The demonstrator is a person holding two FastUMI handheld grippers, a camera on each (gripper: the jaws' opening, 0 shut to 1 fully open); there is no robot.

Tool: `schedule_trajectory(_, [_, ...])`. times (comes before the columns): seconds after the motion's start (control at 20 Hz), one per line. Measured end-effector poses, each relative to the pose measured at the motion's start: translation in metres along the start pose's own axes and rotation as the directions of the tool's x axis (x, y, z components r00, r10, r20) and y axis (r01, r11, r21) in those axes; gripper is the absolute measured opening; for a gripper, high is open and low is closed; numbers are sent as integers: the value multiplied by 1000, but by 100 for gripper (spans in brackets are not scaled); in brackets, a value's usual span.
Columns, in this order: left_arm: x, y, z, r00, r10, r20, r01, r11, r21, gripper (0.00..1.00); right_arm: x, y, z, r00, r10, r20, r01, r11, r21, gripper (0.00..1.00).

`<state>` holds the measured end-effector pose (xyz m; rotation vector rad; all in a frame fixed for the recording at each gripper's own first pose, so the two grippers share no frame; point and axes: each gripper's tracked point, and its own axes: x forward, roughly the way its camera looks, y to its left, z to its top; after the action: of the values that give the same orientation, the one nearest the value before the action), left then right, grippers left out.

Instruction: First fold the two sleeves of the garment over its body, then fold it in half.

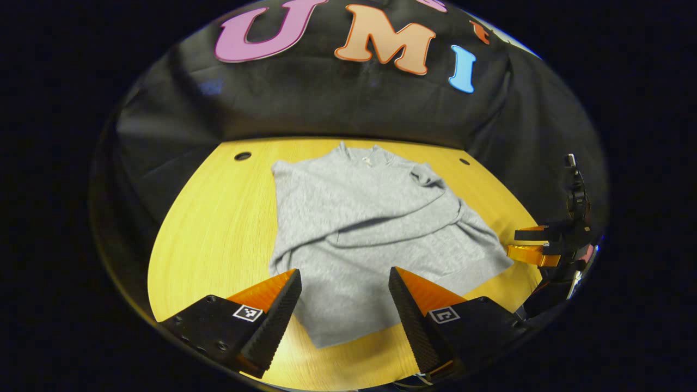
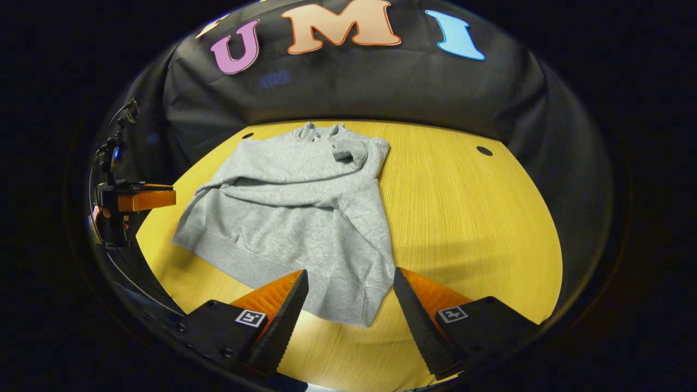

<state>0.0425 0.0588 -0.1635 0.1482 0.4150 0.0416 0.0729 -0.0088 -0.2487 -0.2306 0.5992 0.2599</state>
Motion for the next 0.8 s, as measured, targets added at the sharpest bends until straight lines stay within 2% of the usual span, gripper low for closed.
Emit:
schedule_trajectory(0.1, [5, 3, -24, 999, 19, -40, -20, 999, -34, 94, 7, 0, -10, 1000, -7, -25, 7, 1000, 2, 94])
schedule_trajectory(0.2, [11, 8, -42, 997, 46, -68, -49, 997, -57, 94, 13, 0, -18, 999, -10, -43, 10, 1000, 9, 94])
schedule_trajectory(0.25, [14, 11, -49, 995, 58, -78, -64, 996, -66, 94, 16, 0, -21, 999, -13, -52, 13, 1000, 12, 98])
schedule_trajectory(0.45, [19, 18, -68, 986, 121, -115, -128, 990, -61, 94, 24, 0, -29, 997, -29, -73, 31, 999, 26, 98])
schedule_trajectory(0.5, [20, 21, -70, 983, 140, -115, -147, 988, -53, 95, 25, 0, -29, 997, -32, -74, 34, 999, 30, 94])
schedule_trajectory(0.65, [22, 22, -71, 981, 168, -100, -170, 985, -17, 93, 27, 0, -31, 997, -51, -64, 53, 998, 34, 94])
schedule_trajectory(0.75, [21, 21, -70, 983, 166, -75, -167, 986, -8, 92, 27, 1, -31, 997, -58, -54, 61, 997, 38, 98])
schedule_trajectory(0.8, [21, 20, -70, 984, 166, -65, -168, 986, -15, 90, 25, 4, -31, 997, -61, -53, 63, 997, 48, 94])
